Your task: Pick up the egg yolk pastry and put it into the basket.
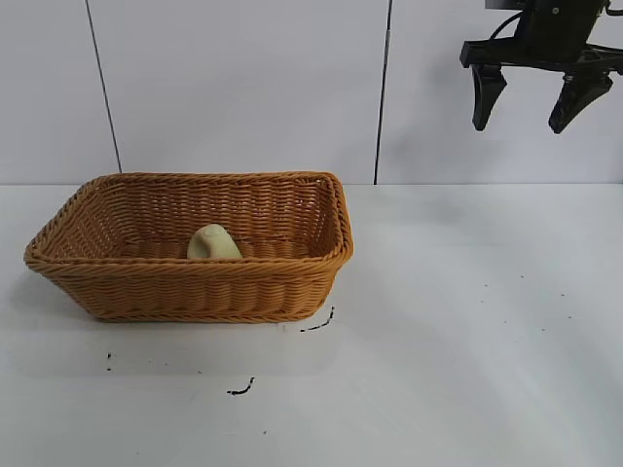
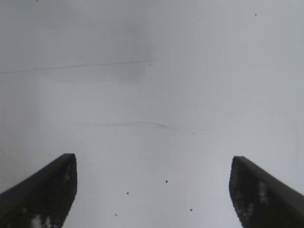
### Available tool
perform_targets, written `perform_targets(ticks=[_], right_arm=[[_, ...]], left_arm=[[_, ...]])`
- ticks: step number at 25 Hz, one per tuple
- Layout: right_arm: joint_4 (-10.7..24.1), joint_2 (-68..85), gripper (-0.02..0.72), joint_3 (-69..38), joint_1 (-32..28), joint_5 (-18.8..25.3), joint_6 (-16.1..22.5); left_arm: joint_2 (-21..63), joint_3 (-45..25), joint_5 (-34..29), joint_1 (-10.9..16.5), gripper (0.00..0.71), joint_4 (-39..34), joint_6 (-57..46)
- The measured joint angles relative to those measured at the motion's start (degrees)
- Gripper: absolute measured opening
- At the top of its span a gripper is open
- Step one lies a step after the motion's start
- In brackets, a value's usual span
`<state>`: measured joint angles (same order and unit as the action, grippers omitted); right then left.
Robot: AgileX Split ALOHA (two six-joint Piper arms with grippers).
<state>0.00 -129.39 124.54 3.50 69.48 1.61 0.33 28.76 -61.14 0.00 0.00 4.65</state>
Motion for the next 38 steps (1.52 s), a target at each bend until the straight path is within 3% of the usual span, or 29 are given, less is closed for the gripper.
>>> perform_targets(ticks=[6,27,38], right_arm=[[0.35,7.41,0.623,-6.59,0.0,-0.12,-0.04],[0.0,75.86,0.623,-65.58,0.0,0.04,-0.41],[-0.68,111.35,0.623,-93.45,0.0,-7.38,-1.07]], left_arm=[[0.0,0.0,0.0,0.0,0.697,0.0,0.0],[0.0,0.0,0.0,0.0,0.697,0.0,0.0],[0.0,0.0,0.0,0.0,0.697,0.0,0.0]])
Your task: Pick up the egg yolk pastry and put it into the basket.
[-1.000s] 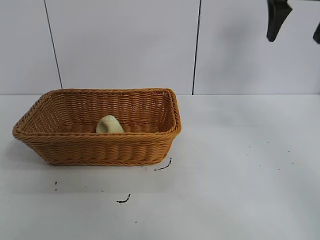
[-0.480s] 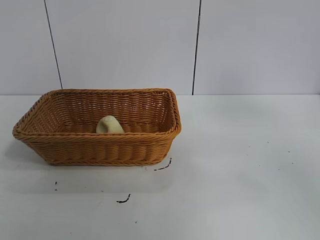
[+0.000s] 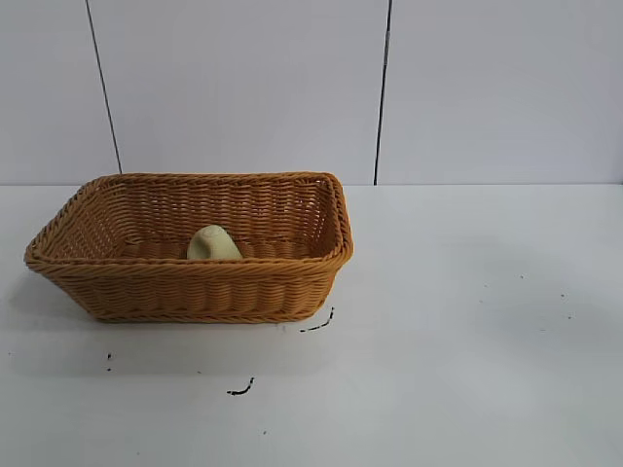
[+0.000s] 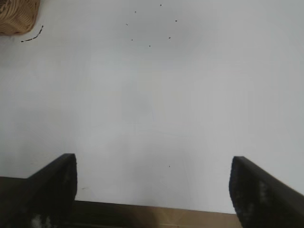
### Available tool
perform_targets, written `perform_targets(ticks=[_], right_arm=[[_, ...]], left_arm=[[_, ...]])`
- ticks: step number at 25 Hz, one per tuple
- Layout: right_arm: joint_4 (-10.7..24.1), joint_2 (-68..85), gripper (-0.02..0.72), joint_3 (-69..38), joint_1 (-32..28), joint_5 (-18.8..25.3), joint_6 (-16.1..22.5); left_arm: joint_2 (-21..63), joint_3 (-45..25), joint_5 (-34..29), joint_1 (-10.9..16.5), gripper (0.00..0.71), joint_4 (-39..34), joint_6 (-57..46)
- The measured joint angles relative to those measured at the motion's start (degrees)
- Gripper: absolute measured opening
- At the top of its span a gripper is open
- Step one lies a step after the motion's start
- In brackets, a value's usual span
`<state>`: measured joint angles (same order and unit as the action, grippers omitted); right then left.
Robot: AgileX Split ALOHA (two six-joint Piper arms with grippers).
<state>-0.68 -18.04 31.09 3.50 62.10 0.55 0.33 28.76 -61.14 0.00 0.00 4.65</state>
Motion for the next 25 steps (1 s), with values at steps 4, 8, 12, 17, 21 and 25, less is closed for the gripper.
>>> perform_targets(ticks=[4,8,12,17,21,25], right_arm=[[-0.18,8.64,0.623,-3.02,0.0,-2.74,-0.06],[-0.18,11.44,0.623,-3.02,0.0,-2.99,-0.11],[-0.18,11.62,0.623,-3.02,-0.08,-3.05,-0.16],[-0.23,12.5,0.623,-3.07,-2.89,-3.16,-0.21],[-0.23,17.06,0.623,-3.12,-3.21,-3.24,-0.21],[-0.23,18.25,0.623,-3.12,-3.27,-3.24,-0.21]], left_arm=[[0.0,0.0,0.0,0.0,0.697,0.0,0.0],[0.0,0.0,0.0,0.0,0.697,0.0,0.0],[0.0,0.0,0.0,0.0,0.697,0.0,0.0],[0.0,0.0,0.0,0.0,0.697,0.0,0.0],[0.0,0.0,0.0,0.0,0.697,0.0,0.0],[0.0,0.0,0.0,0.0,0.697,0.0,0.0]])
